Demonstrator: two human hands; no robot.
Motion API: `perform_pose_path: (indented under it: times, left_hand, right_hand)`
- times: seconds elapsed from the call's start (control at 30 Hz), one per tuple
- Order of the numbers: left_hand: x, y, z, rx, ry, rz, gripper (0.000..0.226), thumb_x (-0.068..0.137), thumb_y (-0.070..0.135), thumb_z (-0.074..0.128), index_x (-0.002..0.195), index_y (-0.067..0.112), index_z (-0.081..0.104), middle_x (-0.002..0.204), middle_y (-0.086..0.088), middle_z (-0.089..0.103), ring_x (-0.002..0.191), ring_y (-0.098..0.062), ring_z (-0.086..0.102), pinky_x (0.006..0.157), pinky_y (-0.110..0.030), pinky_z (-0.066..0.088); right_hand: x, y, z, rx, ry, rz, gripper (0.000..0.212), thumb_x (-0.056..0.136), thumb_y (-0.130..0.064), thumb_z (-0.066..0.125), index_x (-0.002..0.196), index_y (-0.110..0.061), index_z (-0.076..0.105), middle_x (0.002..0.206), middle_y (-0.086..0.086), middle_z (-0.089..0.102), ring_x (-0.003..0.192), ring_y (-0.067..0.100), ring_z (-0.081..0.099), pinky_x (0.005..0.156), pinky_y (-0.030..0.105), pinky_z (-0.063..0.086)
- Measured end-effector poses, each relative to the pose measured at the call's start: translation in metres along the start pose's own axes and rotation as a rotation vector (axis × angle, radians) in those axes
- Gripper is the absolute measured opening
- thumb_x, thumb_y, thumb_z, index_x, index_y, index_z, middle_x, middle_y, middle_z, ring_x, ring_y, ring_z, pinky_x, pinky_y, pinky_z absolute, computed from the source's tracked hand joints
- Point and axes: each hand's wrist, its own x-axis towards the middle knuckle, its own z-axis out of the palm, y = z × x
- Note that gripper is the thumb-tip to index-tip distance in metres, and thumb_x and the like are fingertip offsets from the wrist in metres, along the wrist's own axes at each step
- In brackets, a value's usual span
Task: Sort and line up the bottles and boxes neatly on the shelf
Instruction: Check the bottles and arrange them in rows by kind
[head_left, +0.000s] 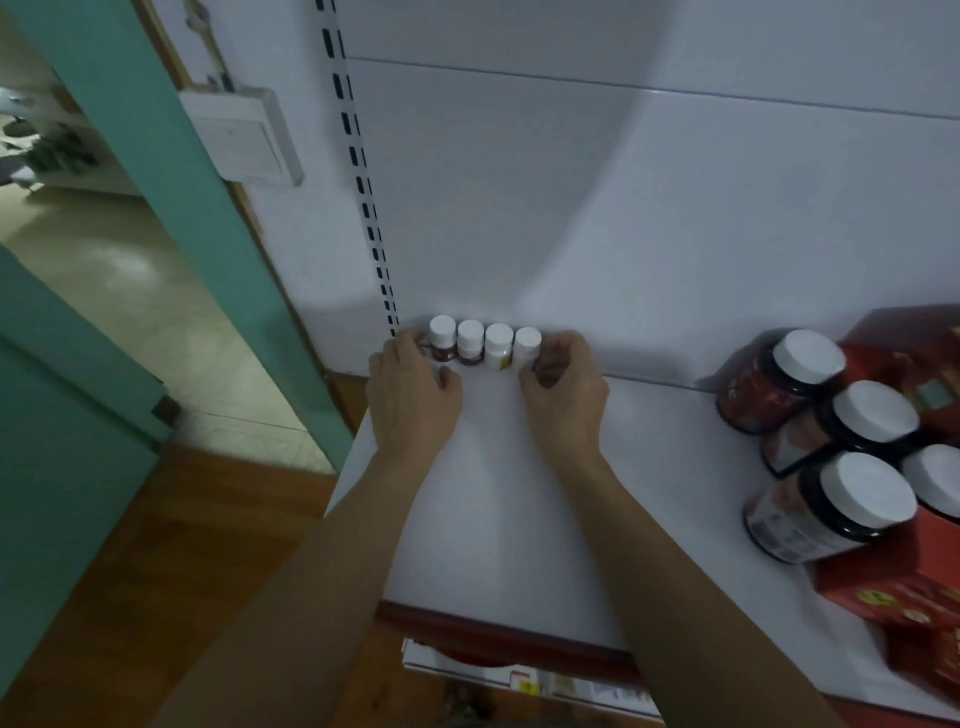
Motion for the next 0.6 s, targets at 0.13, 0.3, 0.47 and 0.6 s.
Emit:
perform_pose_path:
  times: [0.13, 0.3, 0.47, 0.6]
  left_hand:
    - [0.000, -0.004, 0.002, 0.017, 0.005, -0.015, 0.039, 0.085, 0.021, 0.067, 0.120, 0.009, 0.056, 0.116, -0.012, 0.061, 0.110, -0.032, 0.054, 0.088, -0.043, 0.048]
    - [-0.009, -0.003, -0.007, 0.191, -0.092, 0.008, 0.021, 0.086, 0.027, 0.065, 0.102, 0.013, 0.070, 0.112, -0.015, 0.059, 0.108, -0.036, 0.052, 0.090, -0.045, 0.047]
    - [-0.059, 0.035, -0.024, 0.156, -0.326, 0.117, 0.019, 0.090, 0.035, 0.064, 0.099, 0.019, 0.071, 0.106, -0.010, 0.061, 0.101, -0.035, 0.058, 0.085, -0.046, 0.052]
    - [-0.091, 0.121, 0.002, -0.293, -0.409, 0.477, 0.018, 0.093, 0.017, 0.065, 0.110, 0.020, 0.070, 0.105, -0.001, 0.064, 0.094, -0.018, 0.060, 0.087, -0.040, 0.052]
  right_hand:
    - [-0.003, -0.005, -0.004, -0.055, -0.022, 0.081, 0.035, 0.076, 0.003, 0.067, 0.095, -0.022, 0.051, 0.082, -0.003, 0.062, 0.072, 0.015, 0.059, 0.065, 0.007, 0.037]
    - [-0.011, -0.027, -0.064, -0.340, -0.401, 0.138, 0.032, 0.089, -0.023, 0.072, 0.115, -0.023, 0.054, 0.108, 0.000, 0.057, 0.094, 0.018, 0.058, 0.075, 0.025, 0.041]
    - [-0.045, -0.065, -0.187, -0.534, -0.333, -0.002, 0.027, 0.092, -0.038, 0.069, 0.117, -0.033, 0.061, 0.101, -0.014, 0.061, 0.091, 0.007, 0.058, 0.077, 0.029, 0.052]
    - [-0.053, -0.064, -0.253, -0.789, -0.095, -0.059, 0.030, 0.090, -0.038, 0.068, 0.119, -0.035, 0.064, 0.119, -0.007, 0.060, 0.113, 0.023, 0.051, 0.093, 0.048, 0.046]
